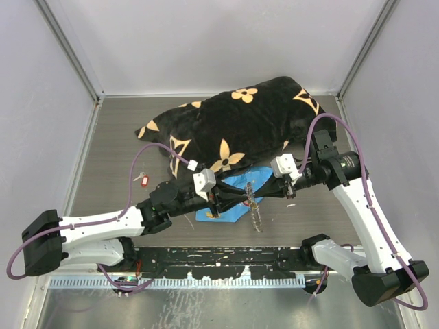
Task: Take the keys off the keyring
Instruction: Remove the key from the keyring.
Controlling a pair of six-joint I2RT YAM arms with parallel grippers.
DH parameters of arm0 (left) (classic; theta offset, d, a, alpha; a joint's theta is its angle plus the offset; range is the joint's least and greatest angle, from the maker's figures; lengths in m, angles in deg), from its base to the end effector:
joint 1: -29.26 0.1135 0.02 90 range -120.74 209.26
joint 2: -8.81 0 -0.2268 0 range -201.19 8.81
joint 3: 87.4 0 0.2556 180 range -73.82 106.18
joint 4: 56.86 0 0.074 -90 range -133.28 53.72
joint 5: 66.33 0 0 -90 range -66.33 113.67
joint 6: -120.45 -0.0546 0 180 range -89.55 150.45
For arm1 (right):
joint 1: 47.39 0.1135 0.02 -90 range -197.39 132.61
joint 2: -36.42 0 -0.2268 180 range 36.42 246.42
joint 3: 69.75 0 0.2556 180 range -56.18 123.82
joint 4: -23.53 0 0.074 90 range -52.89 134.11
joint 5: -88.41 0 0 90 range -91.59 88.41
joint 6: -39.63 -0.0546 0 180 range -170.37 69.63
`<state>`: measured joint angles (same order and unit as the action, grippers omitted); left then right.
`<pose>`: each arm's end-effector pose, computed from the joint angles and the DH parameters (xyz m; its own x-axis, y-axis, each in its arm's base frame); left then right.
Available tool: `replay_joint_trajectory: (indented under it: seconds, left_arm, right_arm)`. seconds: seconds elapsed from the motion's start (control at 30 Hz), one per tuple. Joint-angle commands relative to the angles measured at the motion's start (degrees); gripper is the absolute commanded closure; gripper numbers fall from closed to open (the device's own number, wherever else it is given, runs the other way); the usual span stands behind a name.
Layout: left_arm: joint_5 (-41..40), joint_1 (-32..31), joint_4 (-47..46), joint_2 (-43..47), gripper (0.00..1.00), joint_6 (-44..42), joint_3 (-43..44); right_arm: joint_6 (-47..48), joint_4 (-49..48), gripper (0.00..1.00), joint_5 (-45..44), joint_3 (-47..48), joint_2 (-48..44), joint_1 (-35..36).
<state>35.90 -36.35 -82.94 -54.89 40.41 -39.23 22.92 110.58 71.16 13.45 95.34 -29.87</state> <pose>0.1096 -0.2698 0.2717 -0.0944 -0.2012 -0.9750 0.9745 0.1818 -0.1318 0.1533 0.1031 0.3326 0.2408 -0.2218 -0.9449 -0.9576 -0.2129 -0.1941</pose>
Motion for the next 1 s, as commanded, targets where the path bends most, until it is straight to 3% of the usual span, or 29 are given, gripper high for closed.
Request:
replay_joint_trajectory:
  seconds: [0.0,0.97]
  left_arm:
    - [-0.2,0.1,-6.5,0.9,0.81,-2.0,2.1]
    - [0.7,-1.7,-7.6,-1.7,0.81,-1.5,3.1]
  right_arm:
    - [0.6,0.0,0.99,3.2,1.6,-0.6,-0.1]
    - [-3.3,-2.3,0.99,4.7,1.3,-0.4,-0.3]
